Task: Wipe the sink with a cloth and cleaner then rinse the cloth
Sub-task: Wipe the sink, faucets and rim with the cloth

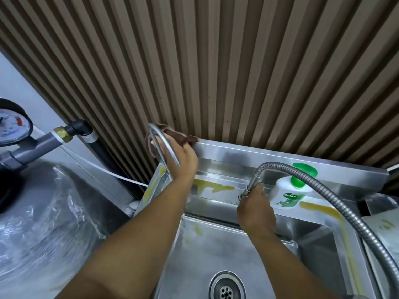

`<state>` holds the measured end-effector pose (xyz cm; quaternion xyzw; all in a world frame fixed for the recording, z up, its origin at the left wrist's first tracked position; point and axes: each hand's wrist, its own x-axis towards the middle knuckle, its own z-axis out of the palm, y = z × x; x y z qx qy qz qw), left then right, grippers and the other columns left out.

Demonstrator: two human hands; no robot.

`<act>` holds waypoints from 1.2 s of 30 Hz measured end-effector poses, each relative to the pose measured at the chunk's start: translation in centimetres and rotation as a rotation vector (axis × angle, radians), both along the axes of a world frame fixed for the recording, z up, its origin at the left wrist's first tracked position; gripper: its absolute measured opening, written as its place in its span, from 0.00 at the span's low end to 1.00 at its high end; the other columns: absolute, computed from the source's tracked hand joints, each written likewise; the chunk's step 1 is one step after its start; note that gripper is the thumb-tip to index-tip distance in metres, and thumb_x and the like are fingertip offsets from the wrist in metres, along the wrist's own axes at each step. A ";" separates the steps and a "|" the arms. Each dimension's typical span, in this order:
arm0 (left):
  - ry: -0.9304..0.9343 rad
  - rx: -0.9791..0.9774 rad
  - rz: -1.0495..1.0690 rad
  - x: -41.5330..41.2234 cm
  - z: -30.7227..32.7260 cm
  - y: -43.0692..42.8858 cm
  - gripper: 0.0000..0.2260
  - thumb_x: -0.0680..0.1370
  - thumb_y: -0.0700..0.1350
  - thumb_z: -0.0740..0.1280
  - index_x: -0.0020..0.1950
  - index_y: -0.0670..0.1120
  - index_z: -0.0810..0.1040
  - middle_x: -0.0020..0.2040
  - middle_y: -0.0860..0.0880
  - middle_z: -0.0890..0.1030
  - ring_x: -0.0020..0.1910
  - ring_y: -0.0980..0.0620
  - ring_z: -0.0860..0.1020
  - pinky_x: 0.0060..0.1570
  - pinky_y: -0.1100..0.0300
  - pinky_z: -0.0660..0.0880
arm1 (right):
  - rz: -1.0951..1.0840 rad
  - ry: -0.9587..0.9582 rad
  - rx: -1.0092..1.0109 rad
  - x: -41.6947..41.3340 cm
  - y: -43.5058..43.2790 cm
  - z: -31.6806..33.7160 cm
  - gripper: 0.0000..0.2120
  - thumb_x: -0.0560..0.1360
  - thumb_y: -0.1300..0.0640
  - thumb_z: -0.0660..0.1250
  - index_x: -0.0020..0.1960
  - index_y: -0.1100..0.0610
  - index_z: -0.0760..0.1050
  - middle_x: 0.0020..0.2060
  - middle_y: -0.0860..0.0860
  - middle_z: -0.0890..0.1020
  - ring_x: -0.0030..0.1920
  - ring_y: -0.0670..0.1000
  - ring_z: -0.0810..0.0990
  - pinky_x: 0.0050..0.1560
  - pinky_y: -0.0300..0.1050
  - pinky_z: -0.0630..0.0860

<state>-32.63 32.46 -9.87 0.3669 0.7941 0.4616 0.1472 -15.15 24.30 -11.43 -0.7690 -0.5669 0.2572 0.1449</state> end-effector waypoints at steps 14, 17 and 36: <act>0.358 0.018 -0.307 3.7 -3.2 -2.1 0.37 0.72 0.46 0.53 0.81 0.37 0.52 0.82 0.37 0.47 0.81 0.38 0.42 0.78 0.45 0.43 | -0.011 0.022 0.015 0.0 0.0 0.0 0.08 0.82 0.58 0.57 0.60 0.57 0.65 0.59 0.58 0.77 0.57 0.66 0.78 0.49 0.54 0.71; 0.552 0.063 -0.541 5.0 -4.3 -2.9 0.39 0.70 0.47 0.52 0.81 0.37 0.54 0.82 0.37 0.50 0.81 0.38 0.43 0.78 0.40 0.48 | -0.017 0.031 0.023 -0.1 -0.1 -0.1 0.08 0.81 0.58 0.58 0.60 0.58 0.66 0.58 0.59 0.77 0.56 0.66 0.78 0.50 0.55 0.72; -1.027 0.071 0.100 9.2 -1.6 -3.7 0.19 0.82 0.45 0.59 0.74 0.48 0.69 0.67 0.46 0.76 0.59 0.47 0.76 0.55 0.54 0.73 | -0.029 0.063 0.023 -0.1 -0.1 -0.3 0.08 0.81 0.58 0.58 0.60 0.57 0.65 0.58 0.58 0.76 0.56 0.65 0.78 0.48 0.54 0.70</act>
